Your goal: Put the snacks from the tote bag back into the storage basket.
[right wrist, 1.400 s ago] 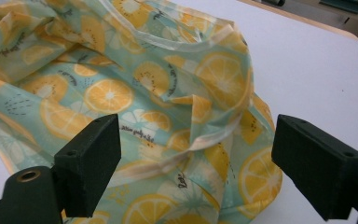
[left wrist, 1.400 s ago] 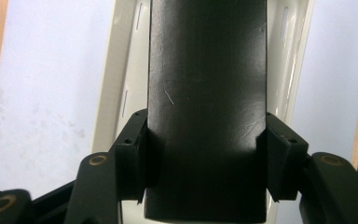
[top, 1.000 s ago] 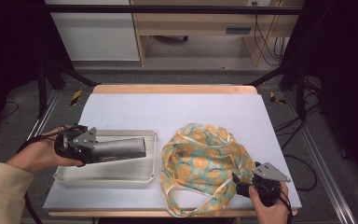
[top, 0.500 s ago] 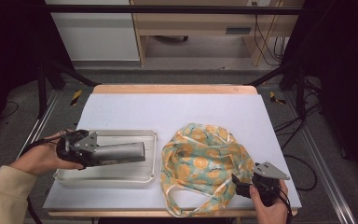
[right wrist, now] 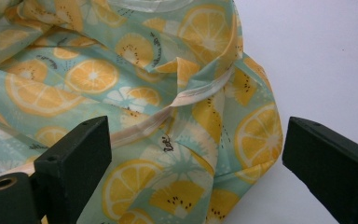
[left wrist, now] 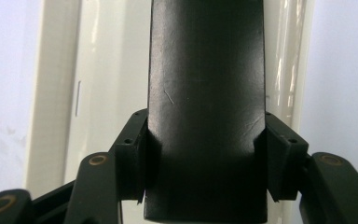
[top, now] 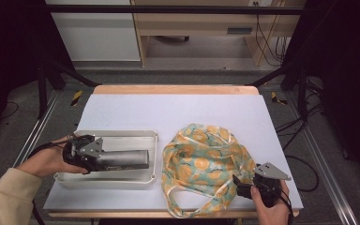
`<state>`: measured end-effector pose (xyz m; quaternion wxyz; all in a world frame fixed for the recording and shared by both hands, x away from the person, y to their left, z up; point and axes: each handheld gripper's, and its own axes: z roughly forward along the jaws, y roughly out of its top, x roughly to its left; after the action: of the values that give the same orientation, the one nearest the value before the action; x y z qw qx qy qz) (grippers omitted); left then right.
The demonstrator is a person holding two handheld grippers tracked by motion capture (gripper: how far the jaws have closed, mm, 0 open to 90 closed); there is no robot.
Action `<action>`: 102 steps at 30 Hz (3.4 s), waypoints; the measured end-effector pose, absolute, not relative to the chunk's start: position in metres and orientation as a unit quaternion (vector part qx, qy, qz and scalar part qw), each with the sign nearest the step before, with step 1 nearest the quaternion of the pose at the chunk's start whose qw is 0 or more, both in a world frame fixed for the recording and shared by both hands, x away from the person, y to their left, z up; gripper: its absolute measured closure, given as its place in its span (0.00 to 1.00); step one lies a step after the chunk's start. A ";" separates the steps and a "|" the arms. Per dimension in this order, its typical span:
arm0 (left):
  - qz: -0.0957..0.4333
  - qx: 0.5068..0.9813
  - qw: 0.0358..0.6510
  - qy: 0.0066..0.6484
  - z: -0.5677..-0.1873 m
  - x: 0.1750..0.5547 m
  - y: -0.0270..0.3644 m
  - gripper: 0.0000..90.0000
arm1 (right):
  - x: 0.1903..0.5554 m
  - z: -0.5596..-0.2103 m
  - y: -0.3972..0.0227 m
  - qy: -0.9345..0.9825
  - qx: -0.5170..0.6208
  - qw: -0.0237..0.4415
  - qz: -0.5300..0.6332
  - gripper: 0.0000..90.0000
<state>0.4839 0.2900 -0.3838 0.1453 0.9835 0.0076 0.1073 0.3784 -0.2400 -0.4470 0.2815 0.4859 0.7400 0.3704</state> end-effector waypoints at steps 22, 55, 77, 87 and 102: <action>0.089 0.983 0.159 -0.007 -0.402 0.484 0.286 0.48 | 0.378 -0.447 -0.239 0.742 0.485 0.279 0.369 0.09; 0.049 0.982 0.182 -0.007 -0.420 0.504 0.289 0.47 | 0.380 -0.449 -0.238 0.745 0.485 0.276 0.366 0.09; 0.086 0.971 0.220 0.037 -0.402 0.494 0.289 0.18 | 0.379 -0.448 -0.237 0.745 0.483 0.275 0.369 0.08; 0.111 0.957 0.256 0.084 -0.382 0.485 0.280 0.09 | 0.379 -0.448 -0.237 0.745 0.483 0.275 0.369 0.08; 0.157 0.922 0.322 0.143 -0.347 0.462 0.240 0.09 | 0.379 -0.448 -0.237 0.746 0.482 0.275 0.368 0.08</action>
<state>0.4617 0.2396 -0.3473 0.3225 0.9224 0.1435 0.1567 0.3789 -0.2371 -0.4482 0.2754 0.4821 0.7457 0.3683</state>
